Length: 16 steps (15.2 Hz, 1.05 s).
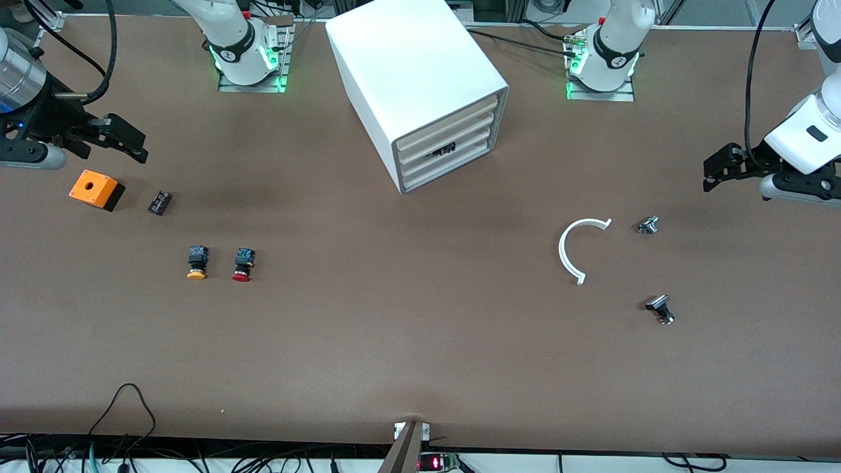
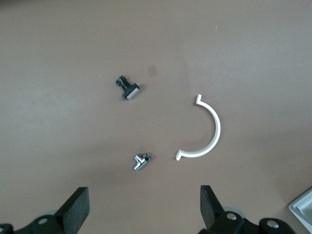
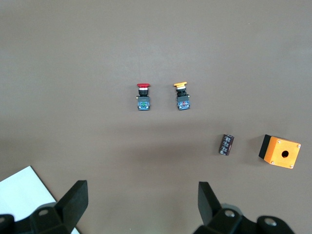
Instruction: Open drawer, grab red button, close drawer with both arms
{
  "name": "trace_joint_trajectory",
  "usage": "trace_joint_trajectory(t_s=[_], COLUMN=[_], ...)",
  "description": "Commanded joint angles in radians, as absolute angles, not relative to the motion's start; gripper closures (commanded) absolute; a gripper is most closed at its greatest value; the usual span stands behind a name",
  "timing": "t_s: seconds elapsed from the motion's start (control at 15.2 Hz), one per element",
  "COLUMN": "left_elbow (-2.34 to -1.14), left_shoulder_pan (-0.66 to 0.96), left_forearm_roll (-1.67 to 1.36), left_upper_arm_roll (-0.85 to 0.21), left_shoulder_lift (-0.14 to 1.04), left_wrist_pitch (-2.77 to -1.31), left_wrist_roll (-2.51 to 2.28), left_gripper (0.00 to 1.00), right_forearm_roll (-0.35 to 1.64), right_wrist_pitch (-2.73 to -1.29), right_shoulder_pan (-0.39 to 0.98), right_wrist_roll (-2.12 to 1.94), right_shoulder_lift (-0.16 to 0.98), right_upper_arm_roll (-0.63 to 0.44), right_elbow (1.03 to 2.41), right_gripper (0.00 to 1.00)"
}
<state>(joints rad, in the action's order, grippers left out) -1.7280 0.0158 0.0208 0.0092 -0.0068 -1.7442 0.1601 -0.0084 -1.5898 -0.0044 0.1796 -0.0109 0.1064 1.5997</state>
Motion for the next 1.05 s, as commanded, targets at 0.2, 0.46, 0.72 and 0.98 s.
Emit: trace_joint_trajectory(t_s=[0.2,0.46,0.72,0.98], left_elbow=[-1.726,-1.717,-1.709,-1.698], left_shoulder_pan=[0.025,0.025,0.026,0.031], left_forearm_roll=[0.005,0.006,0.006,0.014], left_upper_arm_roll=[0.009,0.009,0.005,0.002], left_shoulder_lift=[-0.034,-0.032,-0.032,-0.023], left_wrist_pitch=[-1.706,-1.704,-1.677,-1.680], left_wrist_roll=[0.181,0.172,0.169,0.181], left_gripper=[0.00,0.00,0.00,0.00], right_forearm_roll=[0.008,0.008,0.006,0.005], right_wrist_pitch=[-1.580,-1.580,-1.578,-1.577], right_shoulder_pan=[-0.006,-0.006,-0.006,-0.008], right_wrist_roll=[0.176,0.176,0.175,0.163], right_shoulder_lift=[-0.017,-0.017,-0.015,-0.014], right_upper_arm_roll=[0.106,0.106,0.106,0.104], right_elbow=[1.592,1.594,1.594,1.592], right_gripper=[0.00,0.00,0.00,0.00])
